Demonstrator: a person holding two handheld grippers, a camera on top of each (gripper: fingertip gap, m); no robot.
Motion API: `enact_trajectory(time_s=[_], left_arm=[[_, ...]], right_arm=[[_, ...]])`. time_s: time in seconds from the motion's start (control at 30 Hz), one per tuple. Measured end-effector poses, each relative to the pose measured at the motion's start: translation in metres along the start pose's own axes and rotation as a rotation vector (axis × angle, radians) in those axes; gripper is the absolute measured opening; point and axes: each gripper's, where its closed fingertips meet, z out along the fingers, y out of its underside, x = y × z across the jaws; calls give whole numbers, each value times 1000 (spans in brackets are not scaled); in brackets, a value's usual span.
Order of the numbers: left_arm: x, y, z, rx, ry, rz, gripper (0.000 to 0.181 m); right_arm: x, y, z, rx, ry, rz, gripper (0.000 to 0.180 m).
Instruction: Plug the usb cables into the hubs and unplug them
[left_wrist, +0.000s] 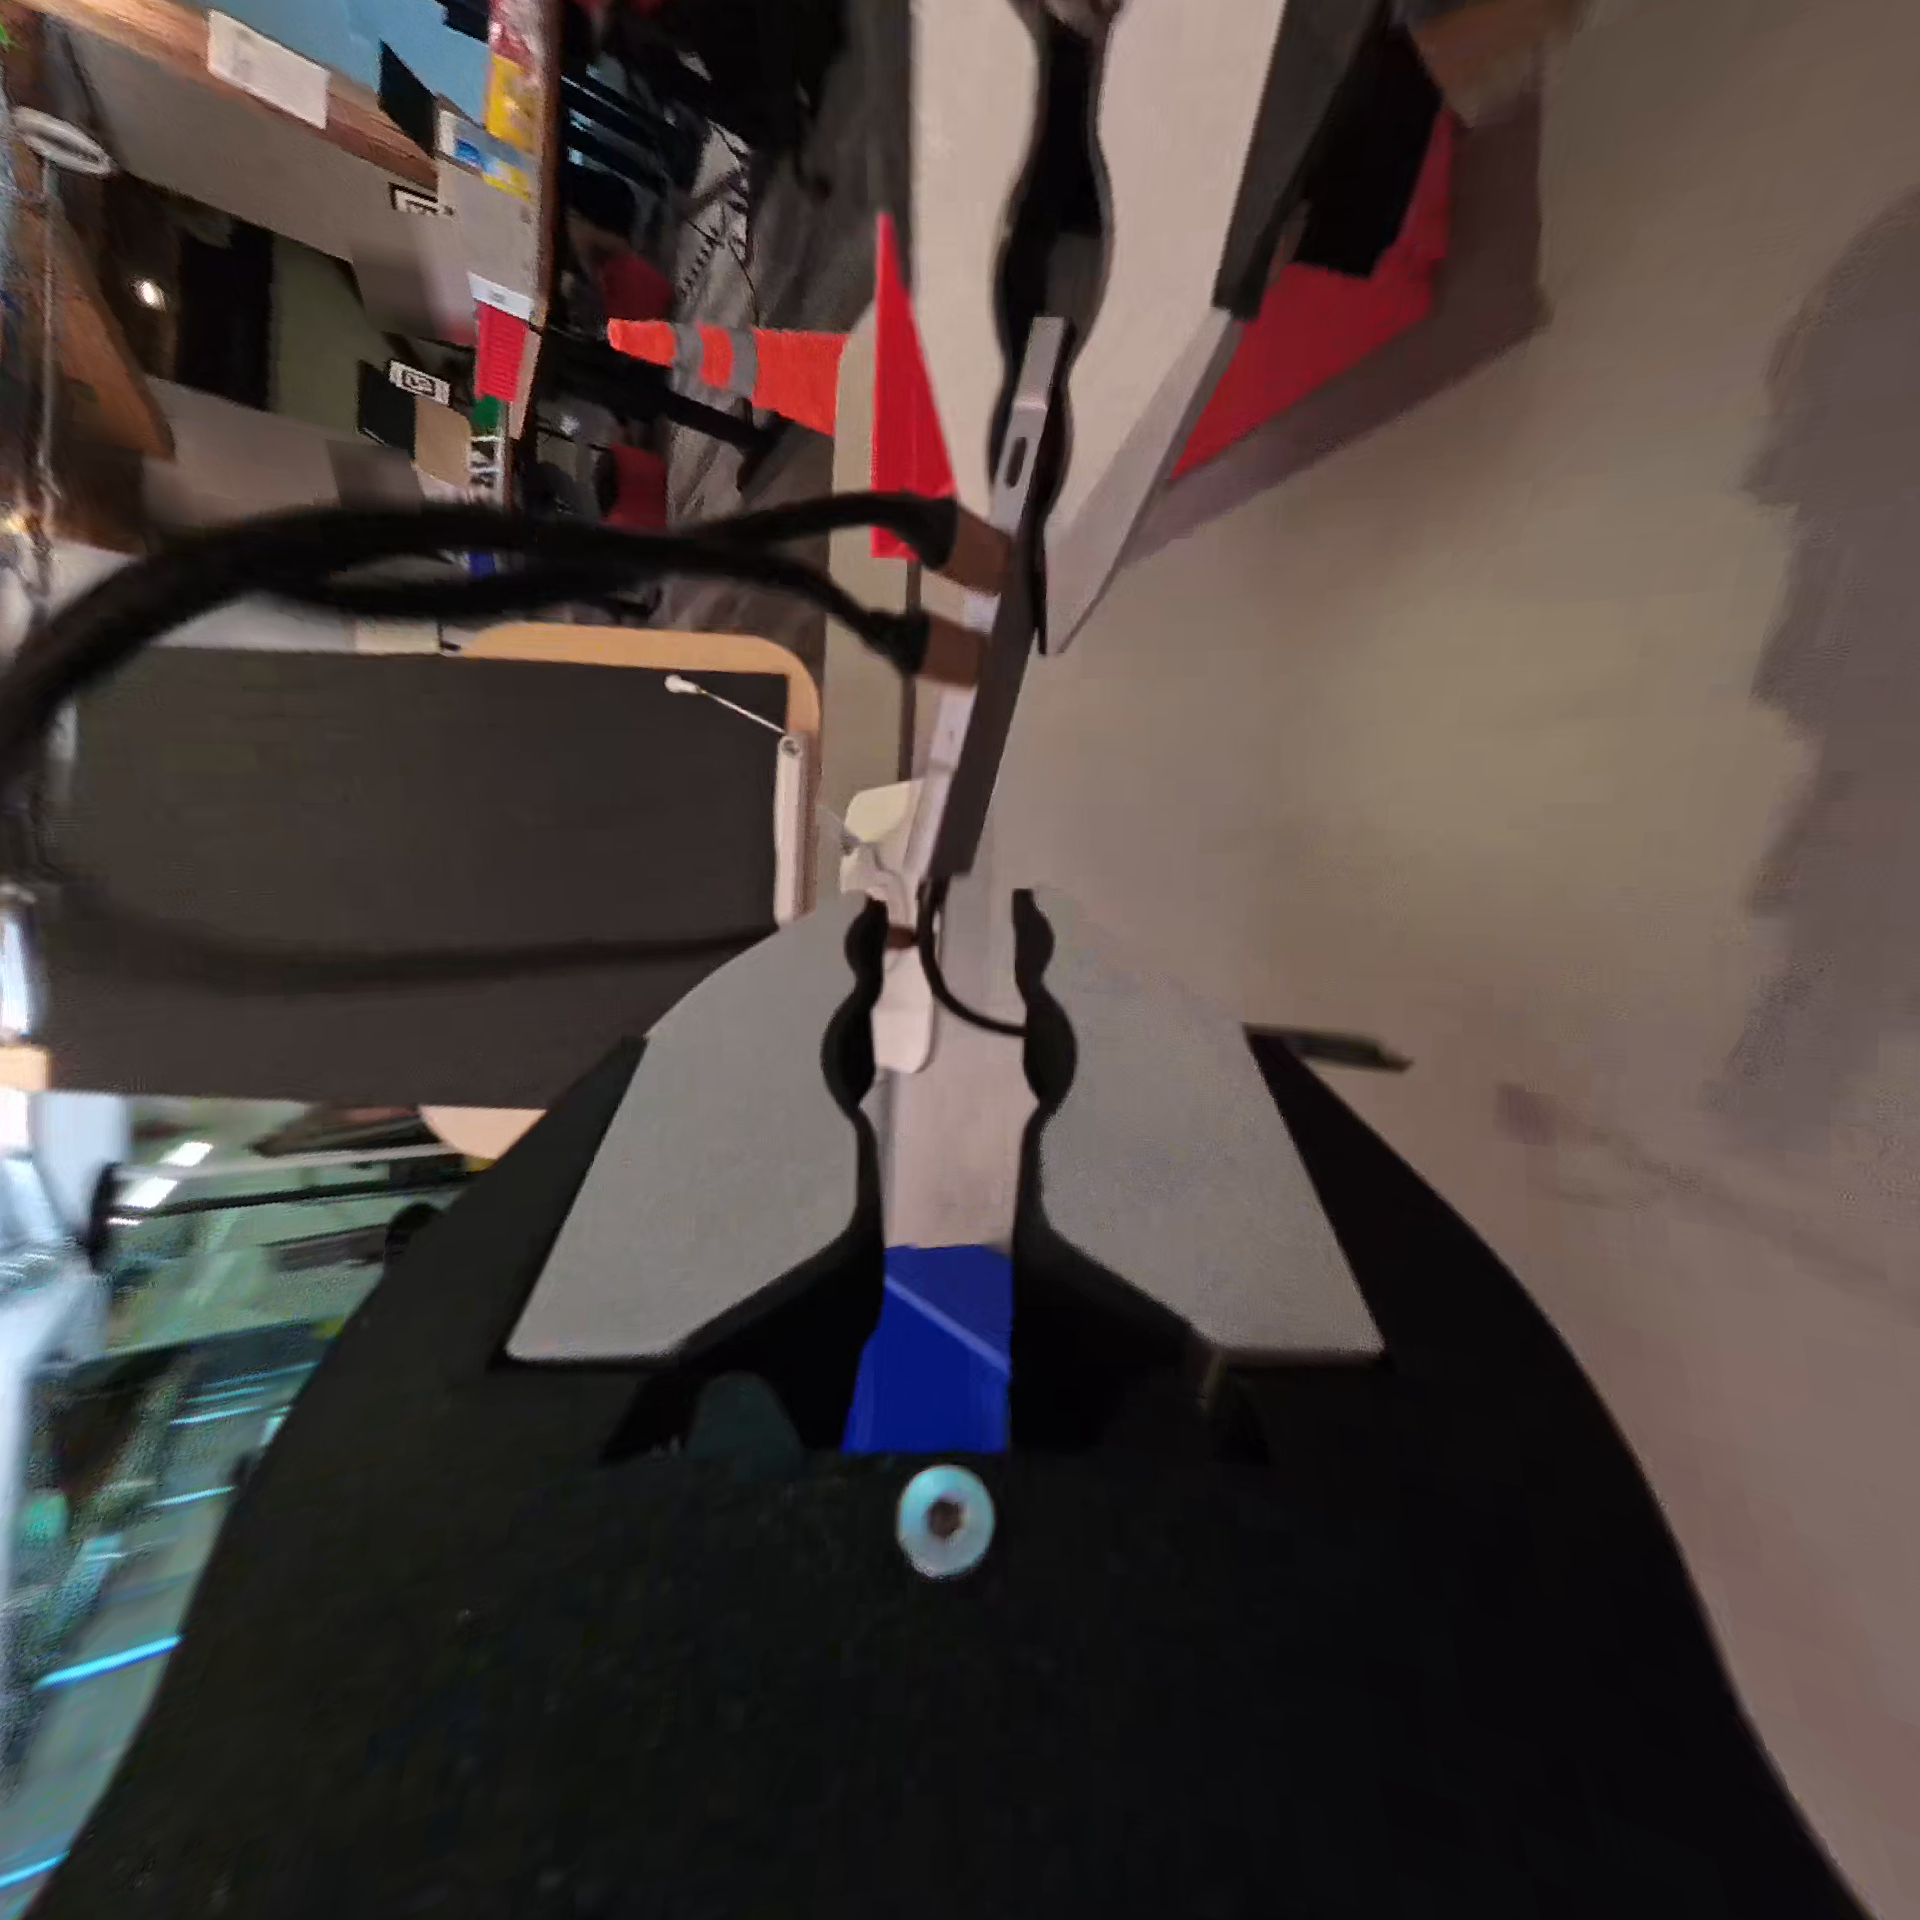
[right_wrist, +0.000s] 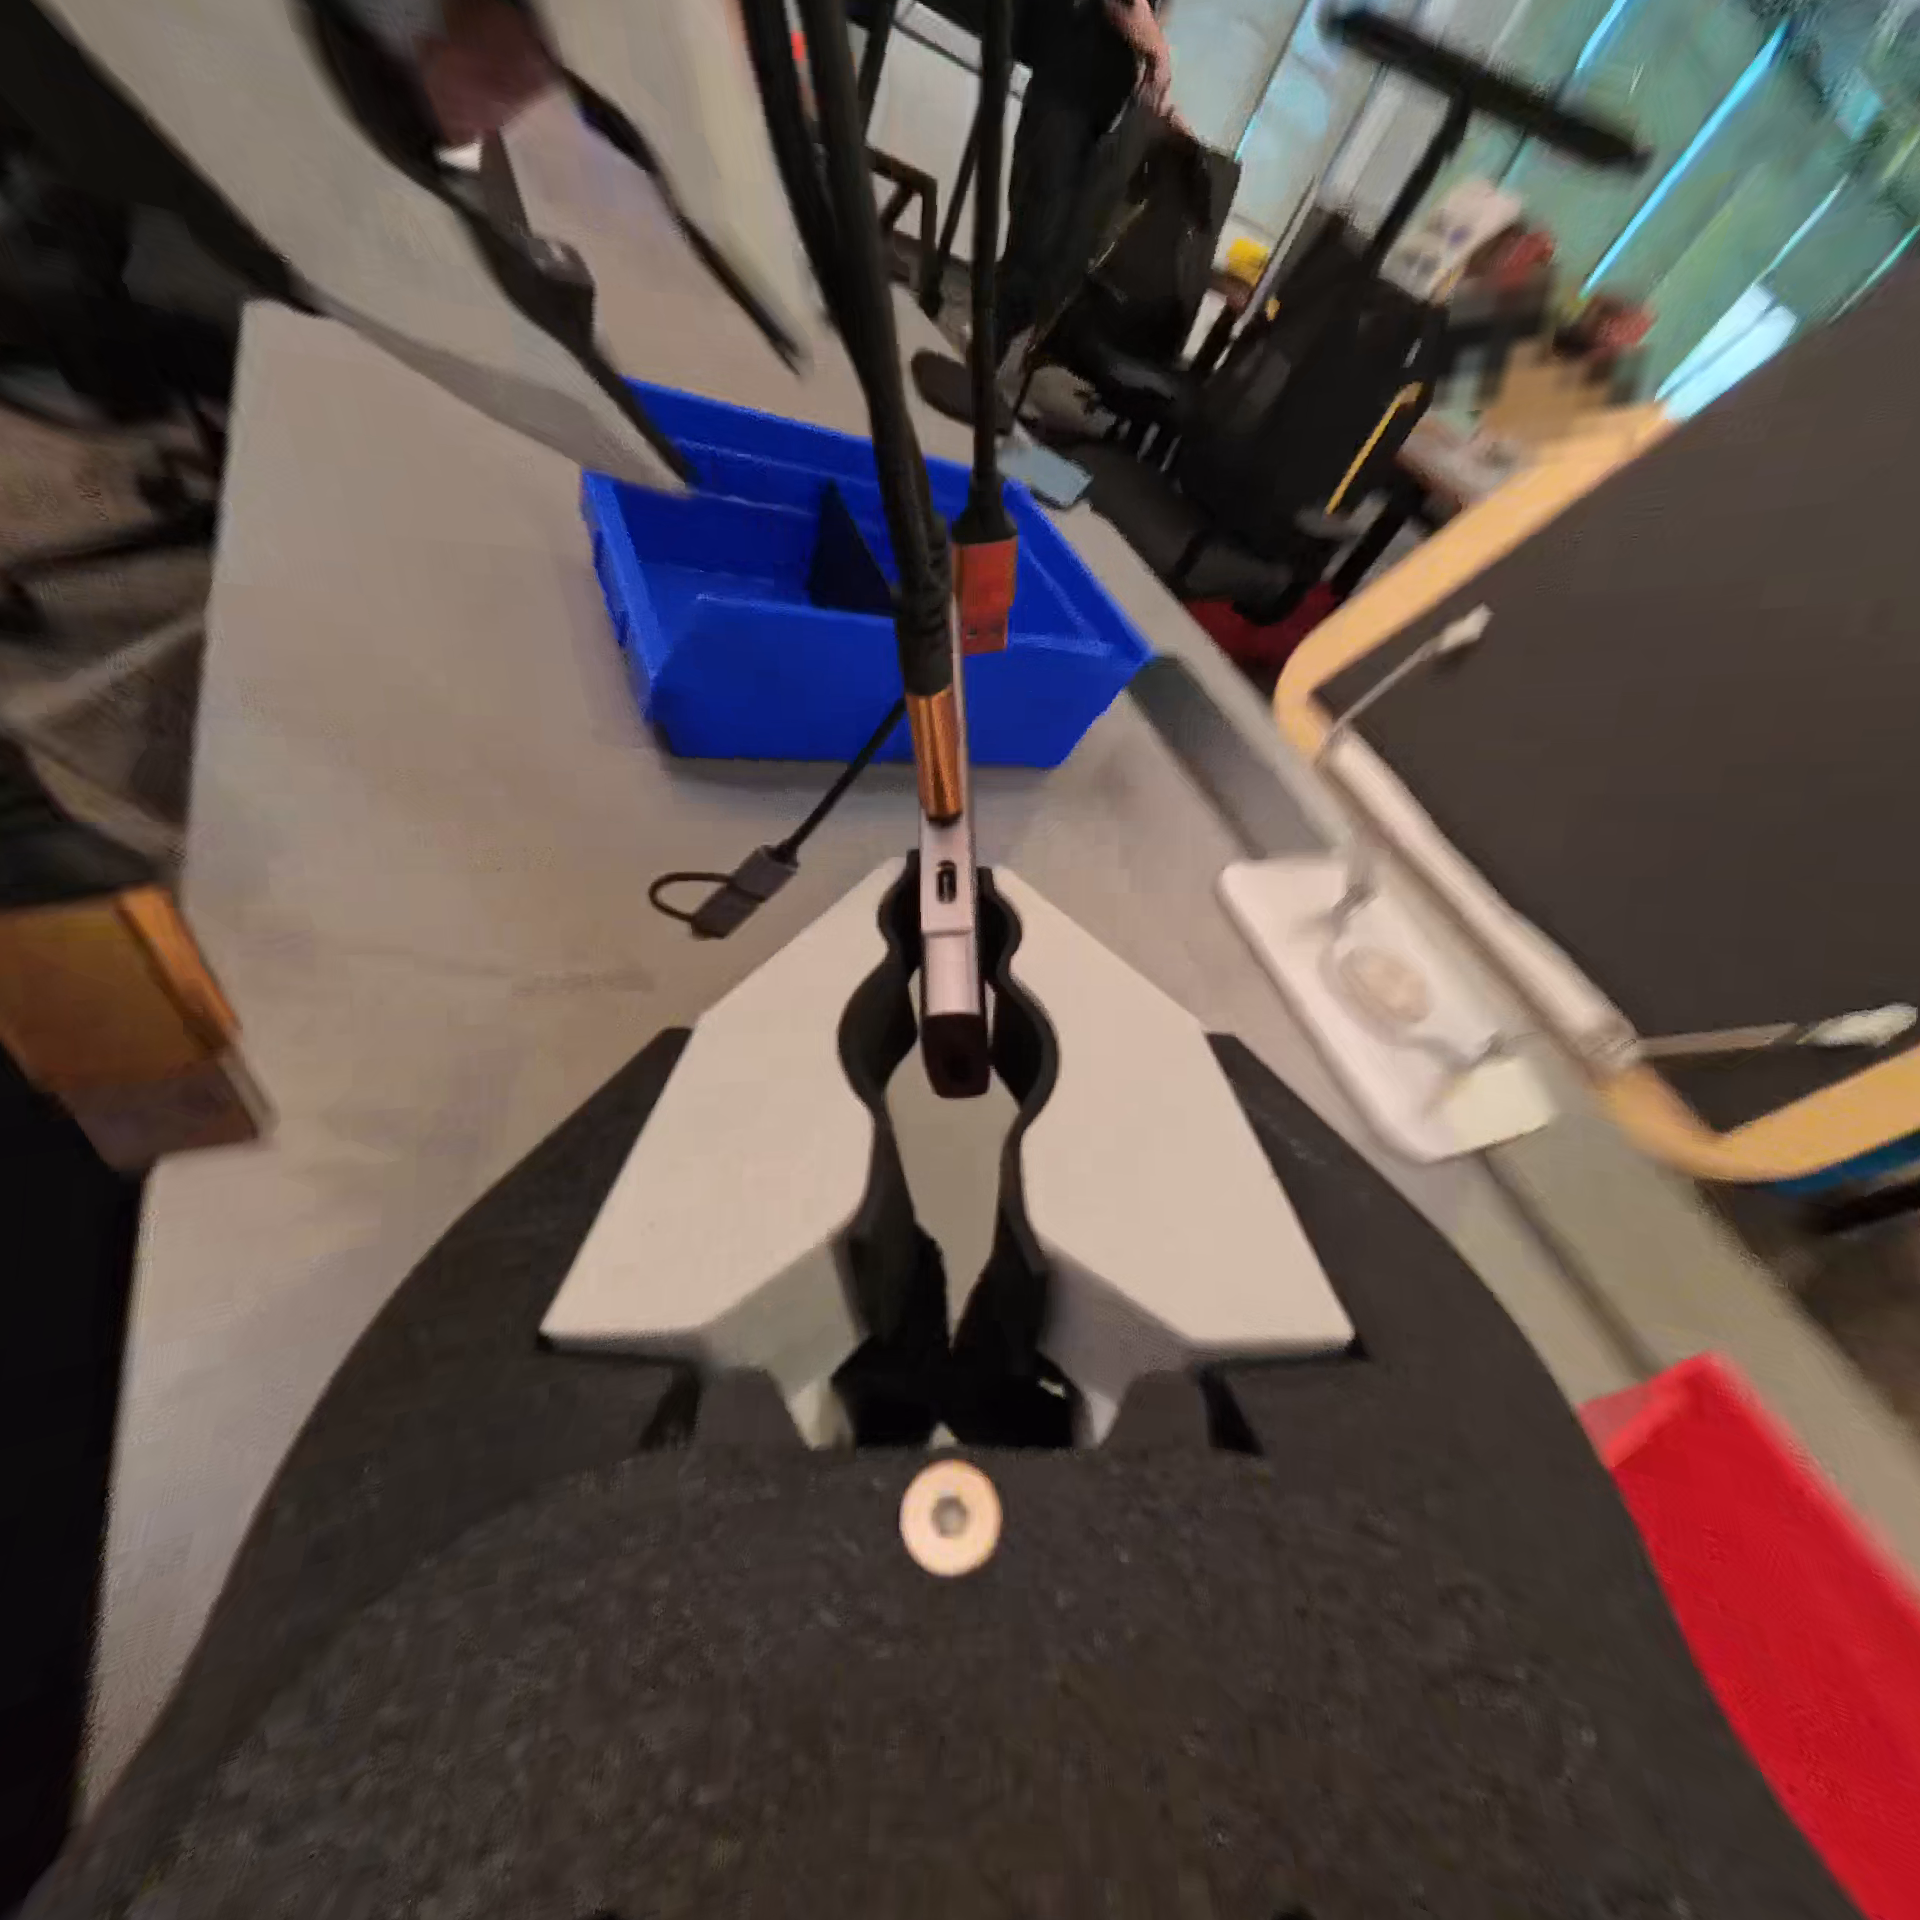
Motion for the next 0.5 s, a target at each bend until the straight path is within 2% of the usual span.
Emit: enact_trajectory(time_s=[0.13, 0.27, 0.33, 0.5], left_arm=[[35, -14, -8, 234, 163, -461, 25], [70, -15, 15, 384, 275, -898, 25], [81, -10, 28, 423, 294, -1034, 25], [84, -7, 30, 546, 337, -1225, 32]], right_arm=[[6, 27, -8, 135, -140, 372, 7], [-13, 11, -16, 355, -294, 501, 6], [-27, 3, -15, 433, -372, 538, 6], [-62, 9, 2, 415, -496, 516, 7]])
